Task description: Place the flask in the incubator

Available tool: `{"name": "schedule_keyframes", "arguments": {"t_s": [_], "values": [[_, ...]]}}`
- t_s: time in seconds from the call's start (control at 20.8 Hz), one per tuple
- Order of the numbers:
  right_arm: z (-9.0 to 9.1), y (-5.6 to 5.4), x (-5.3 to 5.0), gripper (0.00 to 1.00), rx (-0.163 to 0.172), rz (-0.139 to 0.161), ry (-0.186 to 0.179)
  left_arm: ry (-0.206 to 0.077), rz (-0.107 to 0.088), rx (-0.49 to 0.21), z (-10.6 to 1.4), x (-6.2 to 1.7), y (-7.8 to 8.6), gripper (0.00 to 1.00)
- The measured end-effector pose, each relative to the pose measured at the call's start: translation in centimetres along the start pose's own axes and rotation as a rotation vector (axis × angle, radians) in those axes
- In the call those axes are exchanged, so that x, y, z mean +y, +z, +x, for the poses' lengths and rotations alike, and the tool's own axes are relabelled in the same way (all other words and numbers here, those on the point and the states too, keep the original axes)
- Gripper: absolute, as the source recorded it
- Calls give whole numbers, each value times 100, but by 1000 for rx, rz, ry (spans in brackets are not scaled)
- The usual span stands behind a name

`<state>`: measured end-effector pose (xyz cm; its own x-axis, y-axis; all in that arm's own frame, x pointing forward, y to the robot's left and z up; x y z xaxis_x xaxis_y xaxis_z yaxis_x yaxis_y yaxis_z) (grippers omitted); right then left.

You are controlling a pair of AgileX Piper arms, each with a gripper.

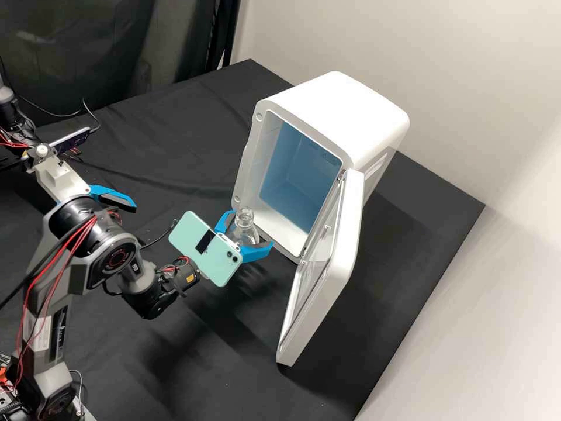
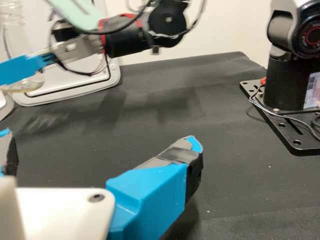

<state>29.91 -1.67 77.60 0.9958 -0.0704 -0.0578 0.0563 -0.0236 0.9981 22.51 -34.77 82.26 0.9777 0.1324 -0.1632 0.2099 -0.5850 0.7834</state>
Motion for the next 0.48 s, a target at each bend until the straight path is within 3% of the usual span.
{"name": "schedule_keyframes", "arguments": {"t_s": [0.14,0.34,0.48], "values": [[188,-40,-38,0,19,5,14,-1,9,-8,10,-1,24,100],[471,-124,-71,0,47,-5,22,-7,2,-6,19,-20,25,100],[626,-132,-72,0,34,-1,25,-9,-2,-1,22,-27,20,100]]}}
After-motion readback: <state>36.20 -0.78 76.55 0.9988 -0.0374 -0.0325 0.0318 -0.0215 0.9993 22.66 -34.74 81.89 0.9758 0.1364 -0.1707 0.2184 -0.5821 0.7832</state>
